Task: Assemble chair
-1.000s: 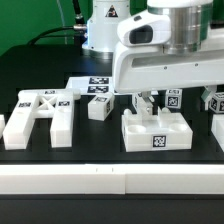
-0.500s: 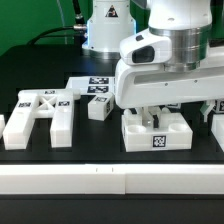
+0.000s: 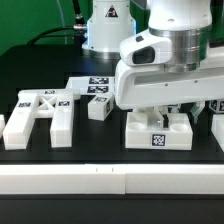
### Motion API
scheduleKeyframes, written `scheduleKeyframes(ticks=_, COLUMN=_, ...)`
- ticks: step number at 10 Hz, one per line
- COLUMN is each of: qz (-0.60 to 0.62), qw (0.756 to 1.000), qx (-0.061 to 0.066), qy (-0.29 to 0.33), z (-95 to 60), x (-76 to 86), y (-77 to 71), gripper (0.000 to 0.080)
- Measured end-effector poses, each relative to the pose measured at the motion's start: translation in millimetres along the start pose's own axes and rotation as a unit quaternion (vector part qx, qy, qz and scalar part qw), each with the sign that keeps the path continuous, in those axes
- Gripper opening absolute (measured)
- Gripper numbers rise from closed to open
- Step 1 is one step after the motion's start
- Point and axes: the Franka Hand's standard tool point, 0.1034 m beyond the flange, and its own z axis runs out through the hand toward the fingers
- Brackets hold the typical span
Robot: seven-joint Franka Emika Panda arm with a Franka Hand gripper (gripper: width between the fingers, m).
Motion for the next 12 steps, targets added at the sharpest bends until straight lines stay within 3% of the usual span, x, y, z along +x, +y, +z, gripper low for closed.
scheduleKeyframes(ticks=4, qz=0.0, qw=1.0, qx=0.0, qy=0.0, z=-0.1, x=0.1, y=0.0, gripper=0.0325)
scheduleKeyframes(ticks=6, qz=0.0, qw=1.0, qx=0.0, qy=0.0, z=0.2, x=-0.1, y=-0.1, gripper=0.0173)
scheduleKeyframes(ticks=8, qz=0.0, qw=1.0, qx=0.0, qy=0.0, z=0.3, x=-0.1, y=0.0, gripper=0.0152)
scheduleKeyframes(ticks=12, qz=-0.022, qw=1.0, qx=0.0, qy=0.013, z=2.2, x=24.3, y=8.9, gripper=0.013)
